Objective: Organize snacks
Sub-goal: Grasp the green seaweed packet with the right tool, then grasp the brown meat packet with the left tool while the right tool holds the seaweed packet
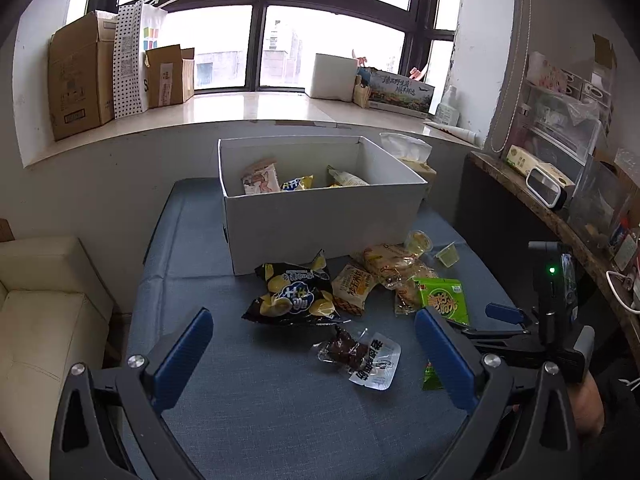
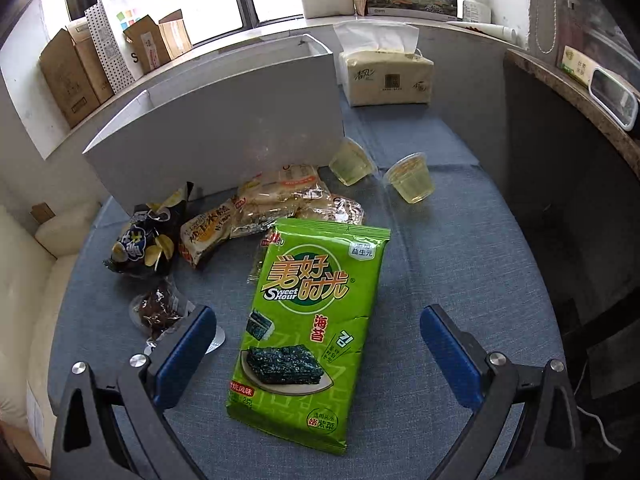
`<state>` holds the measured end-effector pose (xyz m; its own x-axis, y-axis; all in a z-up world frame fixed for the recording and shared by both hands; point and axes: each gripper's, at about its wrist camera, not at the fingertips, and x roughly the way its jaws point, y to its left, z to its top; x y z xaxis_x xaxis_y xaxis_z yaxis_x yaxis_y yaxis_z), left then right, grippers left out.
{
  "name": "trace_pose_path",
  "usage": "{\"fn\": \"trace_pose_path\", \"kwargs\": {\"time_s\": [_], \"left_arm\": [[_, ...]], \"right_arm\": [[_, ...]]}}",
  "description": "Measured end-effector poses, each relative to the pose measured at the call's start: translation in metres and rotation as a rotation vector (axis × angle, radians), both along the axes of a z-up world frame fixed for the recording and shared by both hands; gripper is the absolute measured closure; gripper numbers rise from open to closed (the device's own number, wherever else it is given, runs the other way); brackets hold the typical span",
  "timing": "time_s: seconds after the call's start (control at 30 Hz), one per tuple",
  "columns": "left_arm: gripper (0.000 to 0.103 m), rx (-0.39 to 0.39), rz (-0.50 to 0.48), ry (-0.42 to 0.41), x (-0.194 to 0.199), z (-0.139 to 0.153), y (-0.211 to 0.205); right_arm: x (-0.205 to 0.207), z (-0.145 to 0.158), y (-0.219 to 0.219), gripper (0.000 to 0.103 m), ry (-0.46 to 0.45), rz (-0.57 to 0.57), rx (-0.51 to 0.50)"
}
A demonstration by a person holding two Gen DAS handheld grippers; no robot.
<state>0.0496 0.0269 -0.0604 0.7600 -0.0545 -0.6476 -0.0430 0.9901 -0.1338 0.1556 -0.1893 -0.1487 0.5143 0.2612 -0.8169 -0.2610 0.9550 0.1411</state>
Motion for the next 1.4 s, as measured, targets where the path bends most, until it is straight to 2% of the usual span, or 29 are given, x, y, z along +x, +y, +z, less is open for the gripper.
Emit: {"fn": "trace_pose_path", "kwargs": {"time_s": [0.2,0.5,0.57,0.6,0.63,0.8,0.97,1.13,1.23,1.4], "left_arm": [[0.0,0.02,-0.011,0.033,-0.001,-0.012,-0.008],[0.0,0.064,-0.036,0.038,-0.001,-0.015,-0.021],[0.0,0.066,-0.037,0.039,-0.001,-0.016,-0.021],[0.0,0.065,-0.037,0.044,-0.001,-0.018,-0.021],[0.0,0.064,-0.036,0.049,-0.001,-0.019,-0.021],[0.0,0.05,-0.036,0.067,0.001,-0.026,-0.017],[0.0,0.05,-0.08,0.115,0.008,-0.042,-0.022],[0.0,0.056,-0.192,0.176,0.026,-0.075,-0.045],[0.0,0.119,-0.265,0.217,0.042,-0.097,-0.06],[0.0,0.079,-0.304,0.28,0.073,-0.12,-0.054]], "right_arm": [[0.005,-0.012,0.014,0.0,0.03,0.02,-0.061],[0.014,-0.03,0.025,0.0,0.073,0.032,-0.118],[0.015,-0.035,0.026,0.007,0.093,0.035,-0.117],[0.013,-0.035,0.028,0.02,0.075,0.035,-0.136],[0.011,-0.034,0.029,0.027,0.059,0.036,-0.153],[0.005,-0.028,0.027,0.03,0.05,0.079,-0.121],[-0.006,-0.005,0.013,0.031,-0.024,0.087,-0.087],[-0.014,0.019,-0.011,0.031,-0.067,0.053,-0.038],[-0.019,0.027,-0.023,0.031,-0.077,0.036,-0.018],[-0.014,0.031,-0.033,0.031,-0.074,0.026,0.001]]}}
